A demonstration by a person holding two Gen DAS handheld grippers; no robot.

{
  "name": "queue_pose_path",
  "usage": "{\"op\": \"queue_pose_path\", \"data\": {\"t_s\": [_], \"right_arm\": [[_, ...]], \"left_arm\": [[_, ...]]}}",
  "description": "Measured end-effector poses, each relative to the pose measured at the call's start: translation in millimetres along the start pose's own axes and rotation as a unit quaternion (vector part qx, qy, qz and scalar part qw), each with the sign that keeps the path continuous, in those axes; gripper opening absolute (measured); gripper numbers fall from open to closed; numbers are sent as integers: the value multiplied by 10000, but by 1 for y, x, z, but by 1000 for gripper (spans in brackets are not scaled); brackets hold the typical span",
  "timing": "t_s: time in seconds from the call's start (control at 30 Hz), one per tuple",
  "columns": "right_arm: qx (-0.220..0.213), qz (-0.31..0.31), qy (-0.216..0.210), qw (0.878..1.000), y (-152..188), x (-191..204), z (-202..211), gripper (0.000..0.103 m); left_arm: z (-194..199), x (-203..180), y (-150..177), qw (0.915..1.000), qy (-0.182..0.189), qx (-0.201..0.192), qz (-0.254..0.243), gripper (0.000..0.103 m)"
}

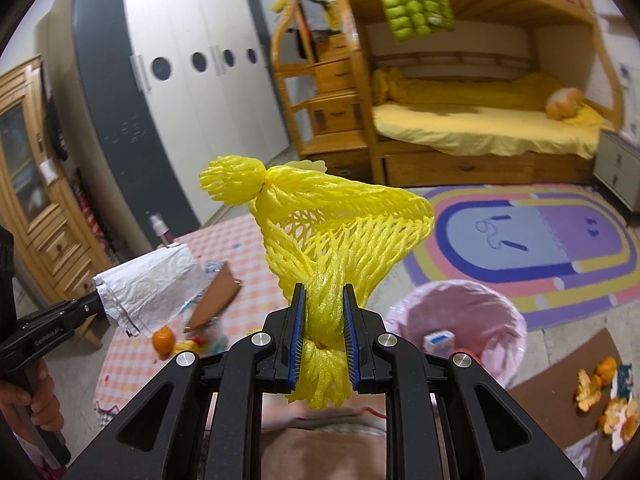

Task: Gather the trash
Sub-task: 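Carry net and paper roll to the bin and open both tools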

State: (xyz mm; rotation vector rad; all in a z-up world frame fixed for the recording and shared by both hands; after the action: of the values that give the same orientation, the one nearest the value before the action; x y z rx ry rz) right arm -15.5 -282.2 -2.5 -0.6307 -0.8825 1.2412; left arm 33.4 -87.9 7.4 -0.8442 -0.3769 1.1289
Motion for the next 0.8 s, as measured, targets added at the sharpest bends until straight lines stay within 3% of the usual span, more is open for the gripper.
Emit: {"op": "queue_pose_path", "data": {"t_s": [0.4,0.8], "right_arm": [[117,-716,929,9930,21,-78,4,19],[668,-1256,1454,9791,35,-144,-45,19]], "left_arm": [[-70,-85,-11,9945,629,381,-746,1],[-166,-153,-12,9816,910,1102,-1267,1]]}}
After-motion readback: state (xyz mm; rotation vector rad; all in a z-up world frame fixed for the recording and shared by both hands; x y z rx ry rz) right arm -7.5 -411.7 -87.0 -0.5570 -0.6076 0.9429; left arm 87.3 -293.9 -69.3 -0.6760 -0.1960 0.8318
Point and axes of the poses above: each gripper's, at about its wrist camera, not at the fingertips, and z roughly against the way its jaws point, x to its left, y to its underside, the point moved 2 cm from there along -z, roughly the way its jaws point
